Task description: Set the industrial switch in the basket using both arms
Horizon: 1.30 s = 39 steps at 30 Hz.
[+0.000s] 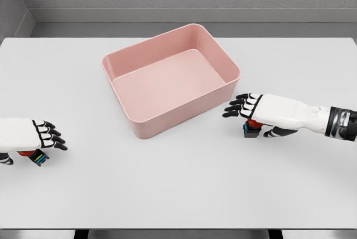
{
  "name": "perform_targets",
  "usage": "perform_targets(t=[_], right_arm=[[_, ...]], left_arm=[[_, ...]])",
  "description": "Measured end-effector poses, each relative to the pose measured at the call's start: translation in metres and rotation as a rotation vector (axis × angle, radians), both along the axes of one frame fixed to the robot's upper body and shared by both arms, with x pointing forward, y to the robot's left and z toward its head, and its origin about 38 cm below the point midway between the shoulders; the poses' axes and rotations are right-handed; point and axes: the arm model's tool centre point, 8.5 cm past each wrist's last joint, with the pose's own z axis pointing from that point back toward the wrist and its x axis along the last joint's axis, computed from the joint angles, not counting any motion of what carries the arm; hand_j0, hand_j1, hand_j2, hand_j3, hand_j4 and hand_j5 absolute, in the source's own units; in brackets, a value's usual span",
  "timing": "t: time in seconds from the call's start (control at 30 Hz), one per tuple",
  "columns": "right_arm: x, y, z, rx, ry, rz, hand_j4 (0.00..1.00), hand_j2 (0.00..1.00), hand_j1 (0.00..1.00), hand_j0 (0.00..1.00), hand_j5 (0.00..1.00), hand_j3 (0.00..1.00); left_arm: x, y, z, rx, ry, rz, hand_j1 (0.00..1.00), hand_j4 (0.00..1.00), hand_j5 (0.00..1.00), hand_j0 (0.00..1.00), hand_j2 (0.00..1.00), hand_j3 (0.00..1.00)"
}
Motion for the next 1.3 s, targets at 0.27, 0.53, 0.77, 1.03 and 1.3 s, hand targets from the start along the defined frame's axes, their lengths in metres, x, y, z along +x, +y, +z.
perform_targets(t=[0.27, 0.53, 0.77, 1.03, 1.3], right_arm=[[0.006, -0.005, -0.009, -0.023, 0.002, -0.023, 1.0, 1.0, 1.0, 1.0, 1.0, 1.0], [0.006, -0.003, -0.017, -0.025, 0.011, -0.023, 1.0, 1.0, 1.0, 1.0, 1.0, 1.0], [0.007, 0.0, -0.018, -0.038, -0.002, -0.015, 0.85, 0.85, 0.85, 0.85, 0.85, 0.85], [0.008, 0.0, -0.018, -0.063, -0.019, -0.007, 0.71, 0.71, 0.71, 0.71, 0.71, 0.71], [0.008, 0.0, -0.018, -0.069, -0.024, -0.005, 0.62, 0.62, 0.62, 0.62, 0.62, 0.62]], left_arm=[[-0.001, 0.001, -0.001, 0.009, 0.0, -0.001, 0.86, 0.86, 0.86, 0.86, 0.86, 0.86], [-0.001, 0.003, -0.001, 0.012, 0.0, 0.002, 0.8, 0.8, 0.8, 0.8, 0.8, 0.8], [-0.002, 0.004, -0.001, 0.014, -0.001, 0.005, 0.77, 0.77, 0.77, 0.77, 0.77, 0.77], [-0.002, 0.005, -0.001, 0.021, -0.004, 0.004, 0.58, 0.58, 0.58, 0.58, 0.58, 0.58], [-0.001, 0.003, -0.001, 0.019, -0.004, -0.002, 0.41, 0.41, 0.41, 0.41, 0.41, 0.41]])
